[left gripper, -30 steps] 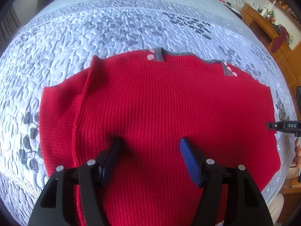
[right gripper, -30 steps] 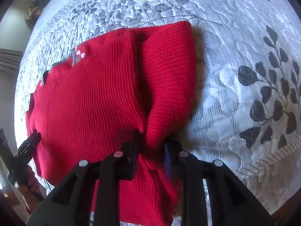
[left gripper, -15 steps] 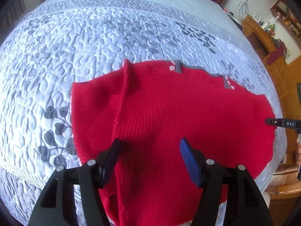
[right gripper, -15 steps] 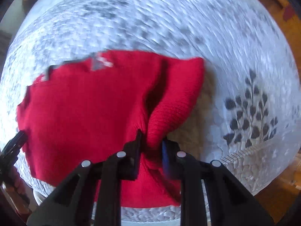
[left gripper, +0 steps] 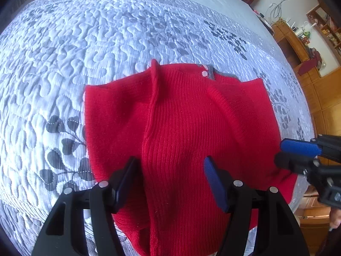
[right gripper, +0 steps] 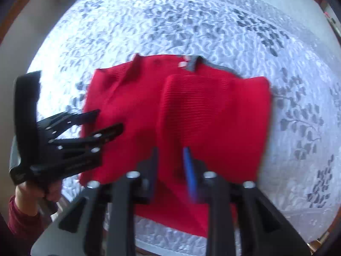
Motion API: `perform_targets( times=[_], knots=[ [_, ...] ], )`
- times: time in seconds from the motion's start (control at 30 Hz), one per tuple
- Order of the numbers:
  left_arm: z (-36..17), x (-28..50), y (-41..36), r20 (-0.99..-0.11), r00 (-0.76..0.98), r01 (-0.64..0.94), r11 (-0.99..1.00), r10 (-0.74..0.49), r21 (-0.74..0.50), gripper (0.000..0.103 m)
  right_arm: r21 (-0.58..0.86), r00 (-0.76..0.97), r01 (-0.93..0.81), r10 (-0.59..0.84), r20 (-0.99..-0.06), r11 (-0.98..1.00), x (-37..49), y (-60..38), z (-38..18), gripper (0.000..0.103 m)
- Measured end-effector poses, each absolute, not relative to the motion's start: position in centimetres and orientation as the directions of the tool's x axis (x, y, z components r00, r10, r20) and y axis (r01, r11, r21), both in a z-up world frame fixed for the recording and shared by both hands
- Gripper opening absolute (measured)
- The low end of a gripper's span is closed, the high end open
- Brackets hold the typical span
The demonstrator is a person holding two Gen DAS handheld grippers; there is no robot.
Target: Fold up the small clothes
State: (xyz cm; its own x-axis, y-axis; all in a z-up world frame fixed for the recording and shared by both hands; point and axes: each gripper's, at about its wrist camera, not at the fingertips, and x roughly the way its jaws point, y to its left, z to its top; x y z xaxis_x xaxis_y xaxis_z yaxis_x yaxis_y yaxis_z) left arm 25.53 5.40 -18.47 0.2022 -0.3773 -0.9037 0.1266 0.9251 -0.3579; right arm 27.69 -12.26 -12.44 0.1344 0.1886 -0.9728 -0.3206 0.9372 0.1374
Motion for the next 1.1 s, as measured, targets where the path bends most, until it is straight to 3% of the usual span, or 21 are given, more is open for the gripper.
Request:
perform_targets(
  times=[0.13,0.33,0.5,0.67,0.77,0.8,0.93,1.1],
  knots=[
    [-18.0,25.4,5.5,-0.905,0.195,0.124,0.925,-0.378,-0.36,0.066,0.157,0.196,-0.328,0.229,-0.953,0.932,25.9,-15.2,-9.5,0.056],
    [-15.2,25.5,5.4,-0.883,0.216,0.116,0.909,-0.417,-0.4,0.068,0.116,0.194,-0.414,0.212,-0.958,0.903,20.2,-16.7,-9.9,0.072],
    [-14.4,25.9,4.8,-0.887,0.189,0.099,0.907,-0.422,-0.41,0.07,-0.001,0.238,-0.529,0.147,-0.96,0.849,15.9,-15.0,-12.6,0.08],
    [-15.3,26.4,3.9,-0.894,0.132,0.064,0.904,-0.427,-0.423,0.07,-0.011,0.223,-0.575,0.144,-0.964,0.818,15.1,-13.2,-15.2,0.08],
    [-16.1,26.6,3.4,-0.896,0.099,0.038,0.902,-0.432,-0.431,0.07,-0.011,0.22,-0.585,0.146,-0.965,0.811,15.3,-12.3,-16.2,0.072],
    [-16.3,26.5,3.3,-0.896,0.091,0.035,0.901,-0.434,-0.433,0.07,-0.001,0.214,-0.586,0.153,-0.965,0.81,15.4,-12.1,-16.5,0.065],
    [-16.5,26.4,2.2,-0.899,0.072,0.053,0.902,-0.432,-0.429,0.07,0.059,0.178,-0.545,0.184,-0.967,0.837,16.2,-12.9,-17.1,0.019],
    [-16.6,26.4,0.7,-0.877,0.043,0.053,0.878,-0.479,-0.476,0.075,0.281,0.158,-0.423,0.376,-0.913,0.861,17.2,-16.8,-14.6,0.014]
  ],
)
